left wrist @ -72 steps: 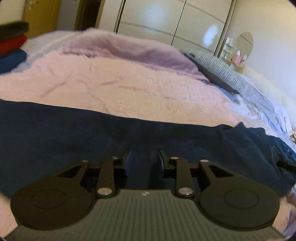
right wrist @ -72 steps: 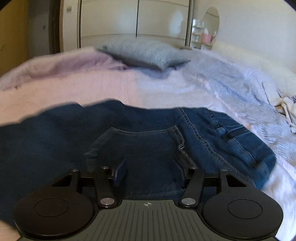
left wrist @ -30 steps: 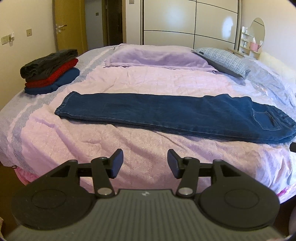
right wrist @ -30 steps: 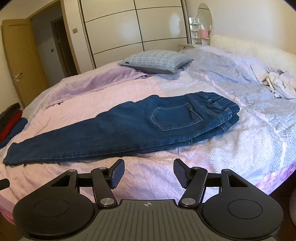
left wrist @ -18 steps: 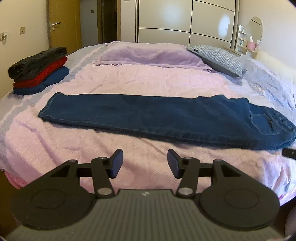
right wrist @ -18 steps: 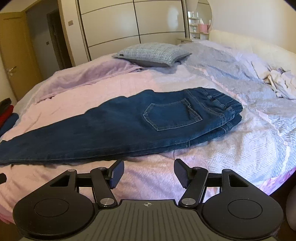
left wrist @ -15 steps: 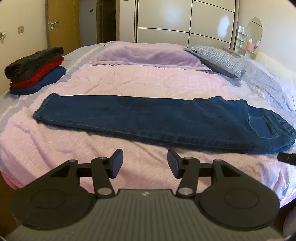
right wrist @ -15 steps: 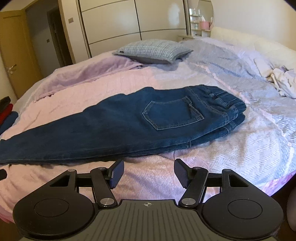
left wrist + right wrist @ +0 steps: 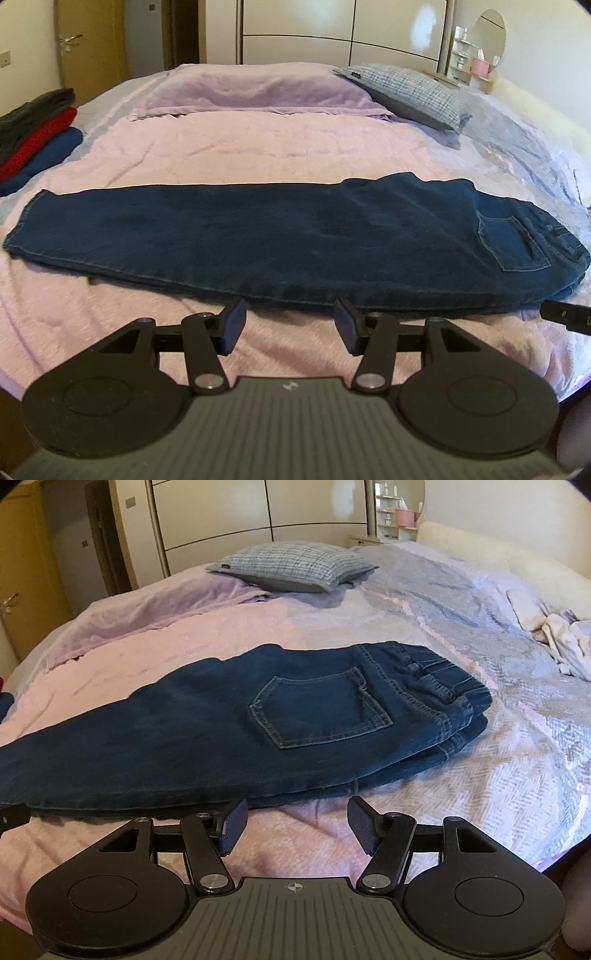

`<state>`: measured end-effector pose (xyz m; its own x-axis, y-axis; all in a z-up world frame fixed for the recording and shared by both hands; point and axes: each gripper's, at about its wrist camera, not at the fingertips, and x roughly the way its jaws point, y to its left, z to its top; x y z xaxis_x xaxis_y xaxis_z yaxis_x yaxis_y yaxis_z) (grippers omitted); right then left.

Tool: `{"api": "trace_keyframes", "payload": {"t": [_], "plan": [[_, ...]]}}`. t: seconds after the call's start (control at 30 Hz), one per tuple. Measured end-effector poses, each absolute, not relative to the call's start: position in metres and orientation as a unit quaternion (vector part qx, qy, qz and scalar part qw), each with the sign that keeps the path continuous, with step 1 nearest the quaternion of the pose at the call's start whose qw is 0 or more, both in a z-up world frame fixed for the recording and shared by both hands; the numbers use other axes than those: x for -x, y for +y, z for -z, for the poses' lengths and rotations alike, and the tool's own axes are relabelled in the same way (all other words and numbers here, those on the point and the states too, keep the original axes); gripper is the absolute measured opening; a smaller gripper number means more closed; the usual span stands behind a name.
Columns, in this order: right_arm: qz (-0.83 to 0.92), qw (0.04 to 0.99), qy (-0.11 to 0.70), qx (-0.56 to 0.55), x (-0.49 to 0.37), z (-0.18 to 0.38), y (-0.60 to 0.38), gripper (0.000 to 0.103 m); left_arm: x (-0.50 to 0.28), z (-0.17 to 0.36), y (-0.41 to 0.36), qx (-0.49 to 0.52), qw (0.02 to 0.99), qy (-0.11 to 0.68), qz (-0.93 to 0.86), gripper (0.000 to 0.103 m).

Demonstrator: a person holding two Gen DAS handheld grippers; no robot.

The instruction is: Fold clothes

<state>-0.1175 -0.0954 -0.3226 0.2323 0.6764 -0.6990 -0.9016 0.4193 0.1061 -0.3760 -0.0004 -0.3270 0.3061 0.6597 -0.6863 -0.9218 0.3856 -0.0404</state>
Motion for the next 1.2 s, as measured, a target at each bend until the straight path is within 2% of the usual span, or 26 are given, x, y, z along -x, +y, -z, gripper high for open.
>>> {"api": "trace_keyframes", "payload": {"t": [0.23, 0.4, 0.7, 0.87, 1.2], "plan": [[-0.498, 0.778, 0.341, 0.178, 0.125, 0.319, -0.082, 0.064, 0.387, 0.33, 0.019, 0.235, 0.782, 0.288, -0.501, 0.049], [-0.503, 0.774, 0.349, 0.159, 0.135, 0.324, -0.07, 0.064, 0.438, 0.336, 0.042, 0.263, 0.762, 0.266, -0.529, 0.049], [-0.514, 0.736, 0.441, -0.017, 0.1, 0.338, -0.063, 0.064, 0.596, 0.36, 0.096, 0.415, 0.681, 0.13, -0.589, 0.048], [-0.492, 0.745, 0.45, -0.023, 0.094, 0.34, -0.048, 0.064, 0.654, 0.379, 0.126, 0.5, 0.63, 0.035, -0.593, 0.048], [-0.482, 0.756, 0.443, 0.004, 0.097, 0.349, -0.029, 0.064, 0.677, 0.409, 0.16, 0.554, 0.579, -0.053, -0.596, 0.052]]}}
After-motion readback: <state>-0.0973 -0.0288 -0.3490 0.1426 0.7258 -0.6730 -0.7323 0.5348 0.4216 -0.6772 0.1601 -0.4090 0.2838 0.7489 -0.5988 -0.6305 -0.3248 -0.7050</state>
